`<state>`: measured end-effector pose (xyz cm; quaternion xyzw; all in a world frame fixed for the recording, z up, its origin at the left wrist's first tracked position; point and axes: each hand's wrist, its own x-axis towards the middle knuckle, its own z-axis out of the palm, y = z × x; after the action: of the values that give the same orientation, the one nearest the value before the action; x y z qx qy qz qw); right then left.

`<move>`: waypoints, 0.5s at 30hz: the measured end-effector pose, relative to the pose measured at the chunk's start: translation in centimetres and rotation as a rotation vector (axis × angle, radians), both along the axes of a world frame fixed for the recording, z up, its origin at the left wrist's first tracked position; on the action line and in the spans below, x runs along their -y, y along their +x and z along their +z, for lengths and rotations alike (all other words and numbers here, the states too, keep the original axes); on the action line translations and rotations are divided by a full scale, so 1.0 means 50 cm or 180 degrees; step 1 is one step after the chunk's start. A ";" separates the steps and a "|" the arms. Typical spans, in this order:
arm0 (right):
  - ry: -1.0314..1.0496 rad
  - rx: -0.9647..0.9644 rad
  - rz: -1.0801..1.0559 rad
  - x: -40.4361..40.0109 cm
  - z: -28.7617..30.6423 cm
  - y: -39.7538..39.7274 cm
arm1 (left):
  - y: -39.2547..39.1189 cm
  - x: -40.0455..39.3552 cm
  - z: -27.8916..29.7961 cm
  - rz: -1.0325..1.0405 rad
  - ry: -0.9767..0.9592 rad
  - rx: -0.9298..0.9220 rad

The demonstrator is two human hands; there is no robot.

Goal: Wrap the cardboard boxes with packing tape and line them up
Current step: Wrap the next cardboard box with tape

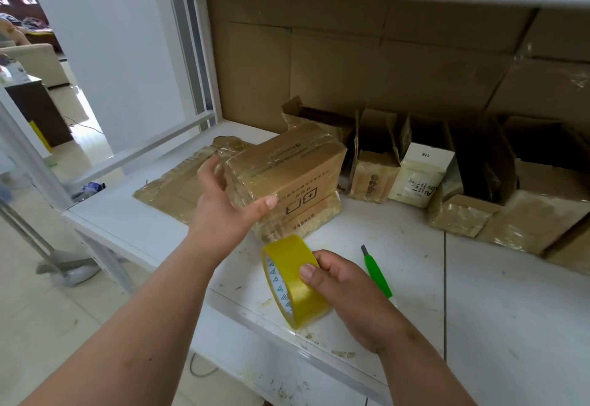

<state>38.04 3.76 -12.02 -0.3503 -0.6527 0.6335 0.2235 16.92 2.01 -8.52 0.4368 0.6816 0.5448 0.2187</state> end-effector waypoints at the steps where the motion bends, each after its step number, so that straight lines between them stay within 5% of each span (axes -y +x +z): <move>1: 0.0012 0.0012 -0.0023 0.001 0.001 0.001 | 0.014 0.003 -0.007 0.0247 0.0066 -0.0047; 7: 0.0085 0.0147 -0.0231 0.007 0.010 0.005 | 0.069 0.028 -0.044 0.0697 0.0149 -0.0350; 15: 0.0099 0.0208 0.0019 0.010 0.028 0.024 | 0.089 0.059 -0.041 0.0013 -0.0112 0.1204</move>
<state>39.24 3.27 -10.59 -0.3654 -0.6705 0.6121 0.2056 21.35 -0.92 -10.57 0.3213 0.6386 0.6056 0.3495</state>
